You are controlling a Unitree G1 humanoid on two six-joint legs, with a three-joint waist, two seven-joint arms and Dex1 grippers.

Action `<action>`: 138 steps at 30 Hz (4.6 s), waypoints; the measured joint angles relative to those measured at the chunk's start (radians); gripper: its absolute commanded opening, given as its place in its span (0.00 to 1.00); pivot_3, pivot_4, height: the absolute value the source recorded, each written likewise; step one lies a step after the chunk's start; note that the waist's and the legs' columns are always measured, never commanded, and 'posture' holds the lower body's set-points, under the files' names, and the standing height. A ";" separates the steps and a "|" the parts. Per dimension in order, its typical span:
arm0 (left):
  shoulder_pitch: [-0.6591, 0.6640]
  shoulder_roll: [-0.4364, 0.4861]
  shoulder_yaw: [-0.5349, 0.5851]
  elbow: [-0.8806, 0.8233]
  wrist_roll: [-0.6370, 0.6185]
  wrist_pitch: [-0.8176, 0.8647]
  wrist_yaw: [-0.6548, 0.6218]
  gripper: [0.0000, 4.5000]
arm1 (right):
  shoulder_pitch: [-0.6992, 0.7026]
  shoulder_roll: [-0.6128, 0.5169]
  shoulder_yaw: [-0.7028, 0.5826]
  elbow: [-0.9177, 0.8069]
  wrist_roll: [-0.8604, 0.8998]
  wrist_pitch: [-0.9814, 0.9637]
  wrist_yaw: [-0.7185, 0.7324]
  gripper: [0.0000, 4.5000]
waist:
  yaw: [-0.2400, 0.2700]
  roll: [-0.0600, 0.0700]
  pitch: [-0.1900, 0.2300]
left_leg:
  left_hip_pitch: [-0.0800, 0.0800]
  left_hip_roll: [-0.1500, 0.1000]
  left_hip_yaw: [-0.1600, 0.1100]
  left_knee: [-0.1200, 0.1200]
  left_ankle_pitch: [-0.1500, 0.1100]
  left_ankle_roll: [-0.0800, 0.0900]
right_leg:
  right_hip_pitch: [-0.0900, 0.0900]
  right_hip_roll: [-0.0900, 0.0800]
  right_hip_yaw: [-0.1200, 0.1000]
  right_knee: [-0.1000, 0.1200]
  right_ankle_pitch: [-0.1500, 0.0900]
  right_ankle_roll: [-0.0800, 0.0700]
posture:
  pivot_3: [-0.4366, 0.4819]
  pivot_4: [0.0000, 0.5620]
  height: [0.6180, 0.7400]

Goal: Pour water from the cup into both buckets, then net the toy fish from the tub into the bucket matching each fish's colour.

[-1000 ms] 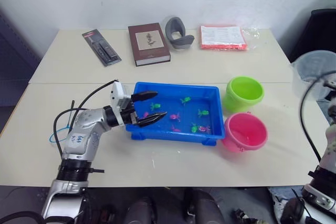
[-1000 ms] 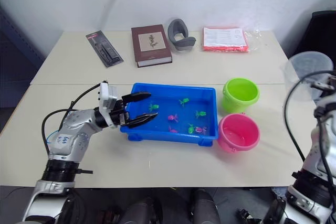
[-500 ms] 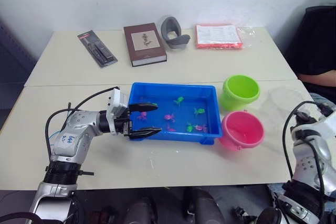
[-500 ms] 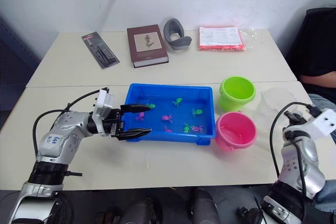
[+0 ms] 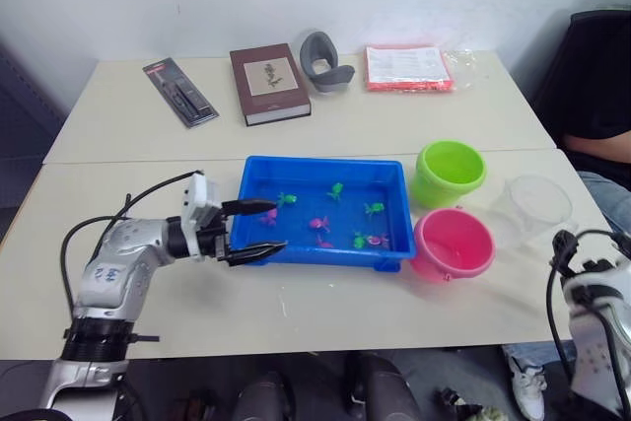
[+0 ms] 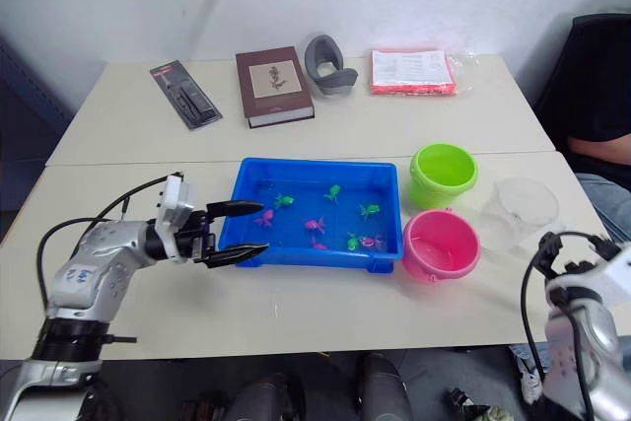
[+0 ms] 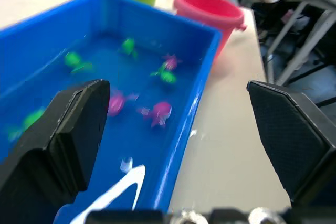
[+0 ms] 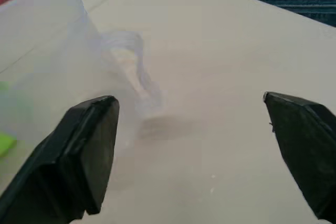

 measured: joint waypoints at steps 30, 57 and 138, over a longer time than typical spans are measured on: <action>0.443 -0.009 0.588 0.085 0.126 0.053 0.743 1.00 | 0.129 -0.325 0.657 -0.246 -0.138 -0.711 1.054 0.98 | 0.055 -0.021 -0.004 | 0.004 -0.004 -0.003 -0.008 -0.003 0.002 | 0.003 -0.011 -0.009 -0.011 0.001 0.000 | 0.48 0.27 1.00; -0.277 0.125 0.155 0.696 0.301 0.342 0.765 0.11 | 0.053 -0.333 0.745 -0.226 -0.267 -0.732 0.916 1.00 | 0.019 -0.018 -0.004 | 0.006 -0.002 0.005 0.002 -0.002 0.001 | 0.003 -0.008 -0.024 0.005 0.000 -0.001 | 0.48 0.27 1.00; -0.478 0.081 -0.053 0.523 0.141 -0.196 -0.269 0.99 | -0.286 -0.767 0.683 -0.296 -0.017 0.067 0.654 0.00 | 0.029 -0.018 0.000 | -0.017 -0.004 -0.005 0.019 -0.003 0.006 | -0.005 -0.002 -0.033 0.001 0.002 0.003 | 0.48 0.27 1.00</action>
